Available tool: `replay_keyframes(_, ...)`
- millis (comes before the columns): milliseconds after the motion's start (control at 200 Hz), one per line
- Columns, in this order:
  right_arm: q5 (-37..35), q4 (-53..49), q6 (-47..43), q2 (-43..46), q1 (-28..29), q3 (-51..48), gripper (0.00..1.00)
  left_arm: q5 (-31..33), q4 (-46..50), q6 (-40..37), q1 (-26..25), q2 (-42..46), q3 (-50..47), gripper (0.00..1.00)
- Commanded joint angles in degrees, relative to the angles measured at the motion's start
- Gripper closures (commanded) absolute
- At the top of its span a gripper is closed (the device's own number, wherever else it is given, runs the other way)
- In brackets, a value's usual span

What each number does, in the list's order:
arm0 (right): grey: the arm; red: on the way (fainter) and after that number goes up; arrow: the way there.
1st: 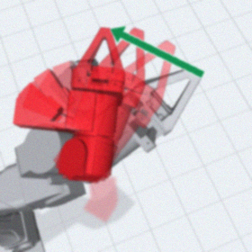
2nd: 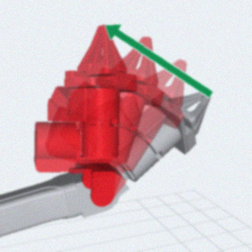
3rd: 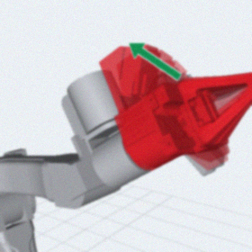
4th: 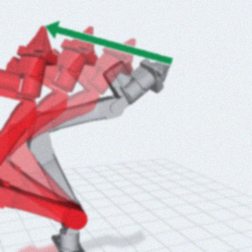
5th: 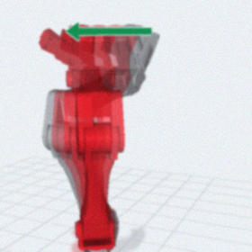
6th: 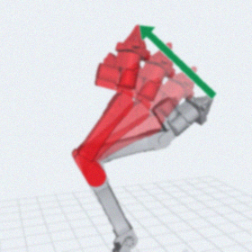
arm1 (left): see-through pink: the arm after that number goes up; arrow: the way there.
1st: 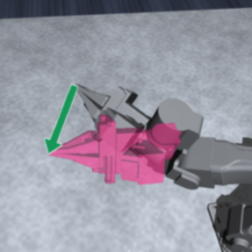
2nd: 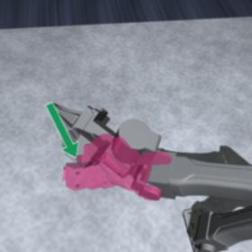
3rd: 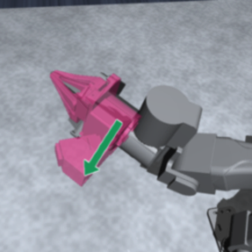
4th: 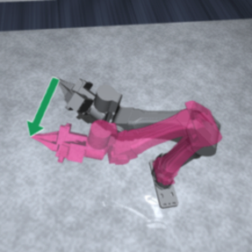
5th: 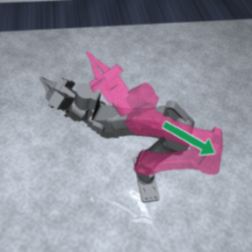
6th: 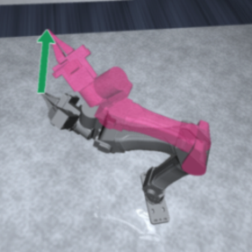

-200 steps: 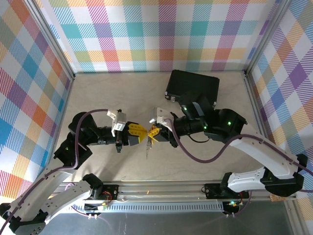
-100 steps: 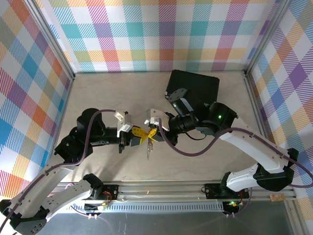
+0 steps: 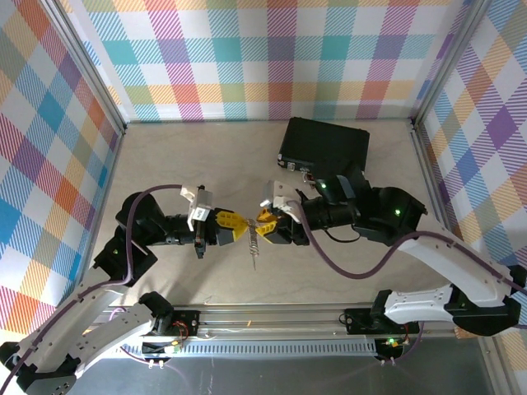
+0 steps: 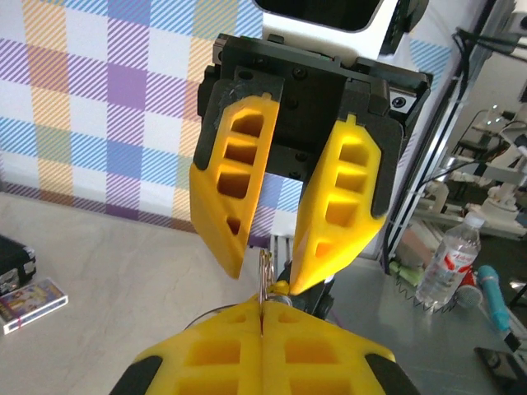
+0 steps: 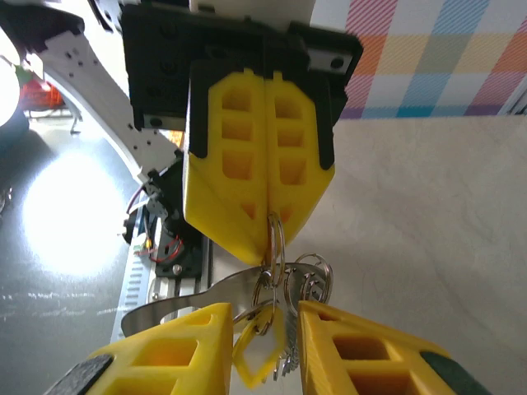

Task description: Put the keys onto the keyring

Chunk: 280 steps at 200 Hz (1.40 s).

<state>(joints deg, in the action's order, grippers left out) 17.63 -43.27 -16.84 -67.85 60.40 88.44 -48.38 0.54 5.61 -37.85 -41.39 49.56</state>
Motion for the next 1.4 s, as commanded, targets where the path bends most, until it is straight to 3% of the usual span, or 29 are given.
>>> replay_keyframes(0,1.05,7.96,3.94,1.91,0.22,-2.0,0.73,-2.14,-9.87,4.93,-0.47,0.69,-1.32,1.0)
replay_keyframes(275,1.53,8.9,5.13,2.33,0.16,-2.29,0.74,-3.08,-16.03,8.16,-0.48,0.52,-2.98,1.0)
replay_keyframes(450,1.4,8.44,5.04,1.76,0.2,-2.35,0.83,-2.99,-17.77,9.23,-0.48,0.83,-3.68,1.0)
replay_keyframes(605,1.31,10.4,5.74,2.22,0.16,-3.6,0.74,-3.29,-19.15,10.09,-0.48,0.53,-4.09,1.0)
replay_keyframes(775,3.04,12.06,6.46,1.94,0.2,-4.13,0.73,-3.21,-19.96,10.44,-0.44,0.42,-4.64,1.0)
replay_keyframes(960,3.81,12.37,6.48,1.55,0.19,-4.32,0.86,-3.13,-19.7,10.28,-0.48,0.69,-4.95,1.0)
replay_keyframes(1055,3.98,11.13,5.91,0.85,0.18,-3.81,1.0,-3.01,-19.44,10.03,-0.48,0.69,-5.05,1.0)
replay_keyframes(1150,3.41,9.75,4.98,0.7,0.18,-3.14,1.0,-2.38,-17.33,8.6,-0.48,0.75,-4.53,1.0)
replay_keyframes(1225,1.85,7.05,3.65,0.45,0.18,-1.73,1.0,-0.7,-9.88,3.88,-0.48,1.15,-2.76,1.0)
replay_keyframes(1340,-0.75,-0.23,0.4,-1.11,0.16,2.57,1.0,2.5,4.46,-5.37,-0.47,1.65,0.95,0.74)
replay_keyframes(1395,-1.26,-4.25,-1.15,-2.64,0.31,5.3,1.0,3.2,10.32,-8.85,-0.48,0.91,3.38,0.67)
